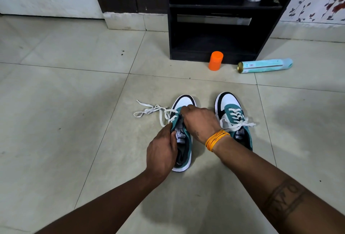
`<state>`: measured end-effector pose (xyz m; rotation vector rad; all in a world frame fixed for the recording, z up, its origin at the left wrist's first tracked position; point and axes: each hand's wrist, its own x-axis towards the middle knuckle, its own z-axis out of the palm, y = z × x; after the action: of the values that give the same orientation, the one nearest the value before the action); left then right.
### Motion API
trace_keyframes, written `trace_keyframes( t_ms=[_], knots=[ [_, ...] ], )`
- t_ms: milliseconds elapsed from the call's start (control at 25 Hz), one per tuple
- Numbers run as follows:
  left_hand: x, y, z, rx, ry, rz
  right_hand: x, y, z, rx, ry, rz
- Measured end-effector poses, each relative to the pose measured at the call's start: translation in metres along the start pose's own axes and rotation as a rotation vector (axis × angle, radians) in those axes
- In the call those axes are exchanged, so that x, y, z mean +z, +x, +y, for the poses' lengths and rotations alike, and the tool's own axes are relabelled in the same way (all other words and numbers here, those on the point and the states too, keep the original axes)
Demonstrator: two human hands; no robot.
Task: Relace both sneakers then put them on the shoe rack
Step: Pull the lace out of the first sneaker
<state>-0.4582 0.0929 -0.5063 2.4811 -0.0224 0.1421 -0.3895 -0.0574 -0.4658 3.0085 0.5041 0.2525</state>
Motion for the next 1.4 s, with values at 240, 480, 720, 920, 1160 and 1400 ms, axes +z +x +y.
trace_keyframes(
  t_ms=[240, 480, 720, 920, 1160, 1400],
  knots=[
    [-0.003, 0.0, 0.004, -0.019, 0.007, 0.001, -0.015, 0.01, 0.01, -0.057, 0.065, -0.178],
    [-0.003, 0.001, 0.005, -0.031, 0.005, -0.027, -0.012, 0.002, 0.035, 0.42, 0.12, -0.146],
    [-0.003, 0.001, 0.006, -0.028, 0.006, -0.034, -0.012, -0.003, 0.005, -0.09, -0.064, -0.134],
    [-0.004, 0.001, 0.006, -0.026, -0.004, -0.031, -0.019, 0.01, 0.032, 0.197, -0.098, -0.221],
    [-0.003, 0.001, 0.004, -0.01, 0.008, -0.028, -0.013, 0.004, 0.019, -0.072, -0.099, -0.143],
    [-0.004, 0.001, 0.005, 0.002, -0.005, -0.012, -0.011, 0.009, 0.051, 0.328, -0.052, -0.182]
  ],
)
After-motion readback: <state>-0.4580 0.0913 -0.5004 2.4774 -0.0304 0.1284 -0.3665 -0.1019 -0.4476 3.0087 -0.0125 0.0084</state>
